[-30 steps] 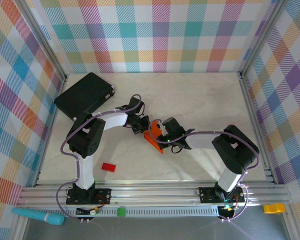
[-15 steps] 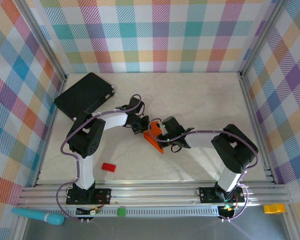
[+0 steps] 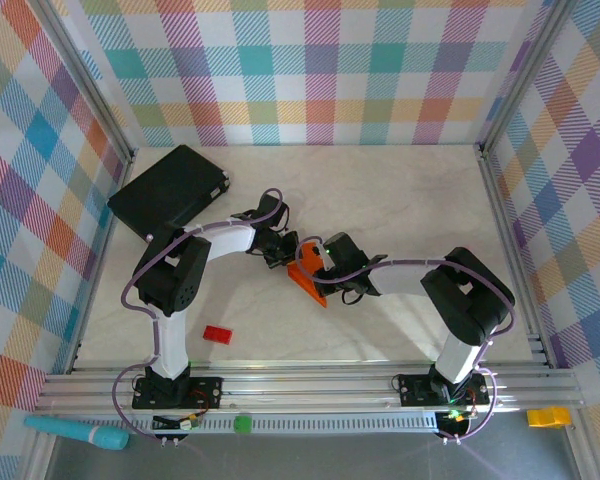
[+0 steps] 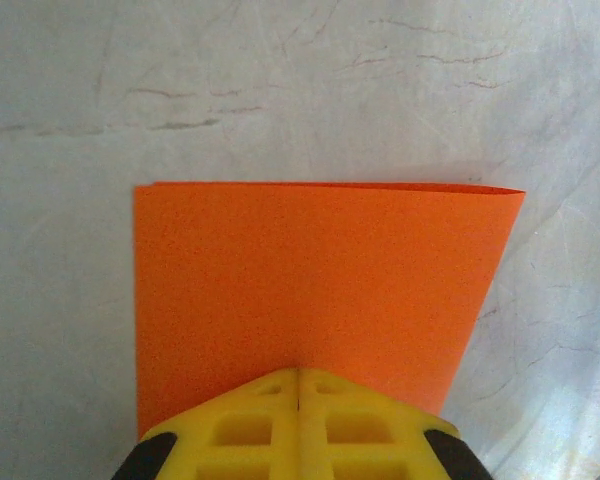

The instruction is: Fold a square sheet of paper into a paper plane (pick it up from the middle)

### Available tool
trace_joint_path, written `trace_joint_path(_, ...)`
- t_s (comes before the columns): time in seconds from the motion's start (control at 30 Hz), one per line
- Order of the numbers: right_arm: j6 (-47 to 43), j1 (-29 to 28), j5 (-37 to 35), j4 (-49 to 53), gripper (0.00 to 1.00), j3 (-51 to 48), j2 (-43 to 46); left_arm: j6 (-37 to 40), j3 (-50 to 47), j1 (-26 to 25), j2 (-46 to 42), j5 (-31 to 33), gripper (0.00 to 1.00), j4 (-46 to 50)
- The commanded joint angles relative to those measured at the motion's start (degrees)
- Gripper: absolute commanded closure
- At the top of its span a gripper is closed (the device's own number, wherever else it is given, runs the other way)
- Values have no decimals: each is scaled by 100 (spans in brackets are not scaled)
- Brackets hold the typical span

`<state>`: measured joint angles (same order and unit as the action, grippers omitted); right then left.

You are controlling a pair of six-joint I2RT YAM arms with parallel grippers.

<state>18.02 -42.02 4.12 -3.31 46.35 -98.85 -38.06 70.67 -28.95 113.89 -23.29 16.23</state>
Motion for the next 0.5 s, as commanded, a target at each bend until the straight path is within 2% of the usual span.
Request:
trace_joint_path(0.0,69,18,-16,229,100,89,-209,45,55,30,143,30,94,328)
trace_joint_path(0.13,116,18,-43,287,100,64,-216,-11,163,54,-130,24,92,322)
trace_joint_path(0.27,214,68,120,331,100,78,-236,-191,159,119,-628,216,84,265)
trace_joint_path(0.47,366,117,254,424,100,120,-289,-612,-463,155,-1308,409,78,-200)
